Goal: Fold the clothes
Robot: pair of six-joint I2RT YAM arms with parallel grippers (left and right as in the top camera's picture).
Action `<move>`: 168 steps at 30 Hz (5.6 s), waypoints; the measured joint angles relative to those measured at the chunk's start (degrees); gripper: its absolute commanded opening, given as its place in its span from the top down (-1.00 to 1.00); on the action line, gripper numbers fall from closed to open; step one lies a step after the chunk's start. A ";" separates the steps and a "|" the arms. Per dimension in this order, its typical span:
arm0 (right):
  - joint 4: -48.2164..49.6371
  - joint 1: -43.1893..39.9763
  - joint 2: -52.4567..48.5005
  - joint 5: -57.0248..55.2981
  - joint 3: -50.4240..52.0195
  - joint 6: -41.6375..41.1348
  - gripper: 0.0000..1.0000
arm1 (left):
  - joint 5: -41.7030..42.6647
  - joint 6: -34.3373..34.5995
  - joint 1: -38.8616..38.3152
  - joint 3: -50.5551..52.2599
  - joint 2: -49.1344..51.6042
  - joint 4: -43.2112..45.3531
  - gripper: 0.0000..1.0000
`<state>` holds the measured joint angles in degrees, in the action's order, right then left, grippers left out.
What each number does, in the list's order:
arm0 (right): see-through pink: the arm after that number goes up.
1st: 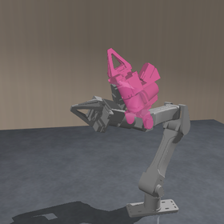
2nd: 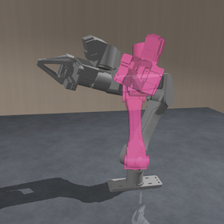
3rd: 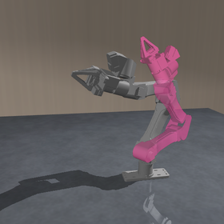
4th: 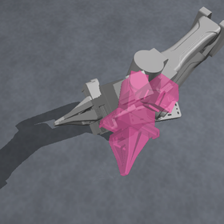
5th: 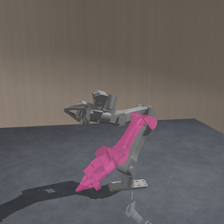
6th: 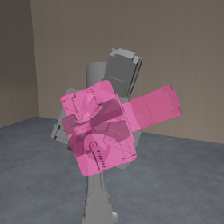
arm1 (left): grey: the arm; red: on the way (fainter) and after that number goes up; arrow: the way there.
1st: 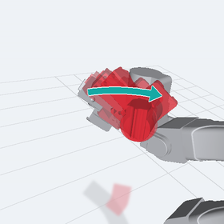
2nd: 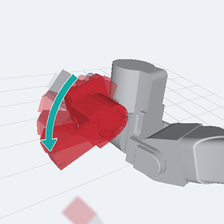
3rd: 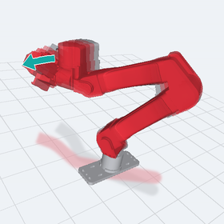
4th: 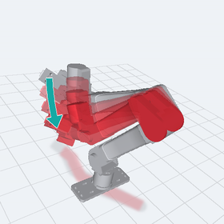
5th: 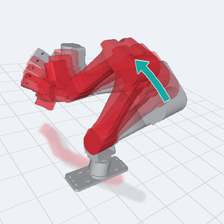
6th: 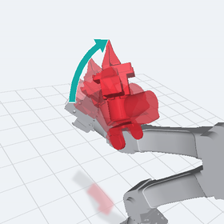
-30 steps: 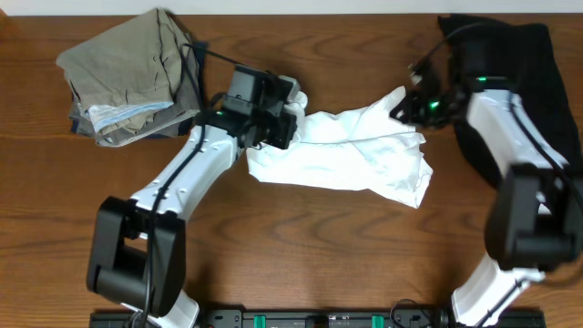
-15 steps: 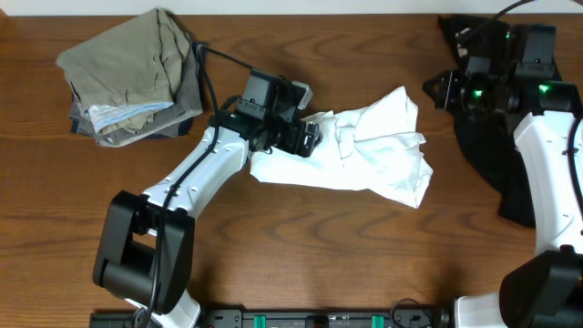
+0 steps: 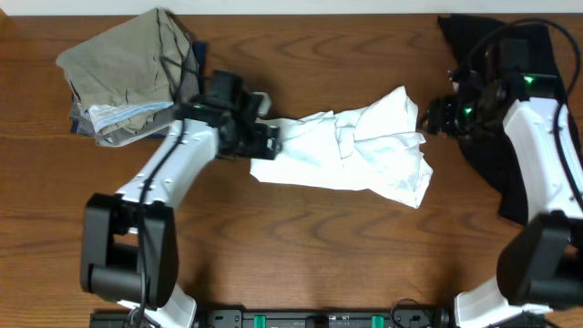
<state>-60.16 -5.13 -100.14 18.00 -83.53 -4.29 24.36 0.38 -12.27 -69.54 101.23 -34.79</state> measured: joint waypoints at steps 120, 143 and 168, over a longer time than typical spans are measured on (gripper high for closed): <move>2.12 37.66 -12.22 -3.37 -12.72 0.92 -0.12 | -18.34 -1.88 14.14 -0.94 -1.79 -4.90 -0.78; 4.13 37.24 -19.50 -12.90 -13.11 0.94 0.81 | -17.44 -1.88 14.10 -0.94 -1.79 -4.83 -0.78; -2.62 49.27 -19.47 -4.87 -13.20 1.05 -0.24 | -17.27 -1.88 15.15 -0.96 -1.79 -3.02 -0.79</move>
<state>-62.78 44.14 -119.61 13.13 -96.73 -3.25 7.09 -1.50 2.87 -70.50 99.44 -37.80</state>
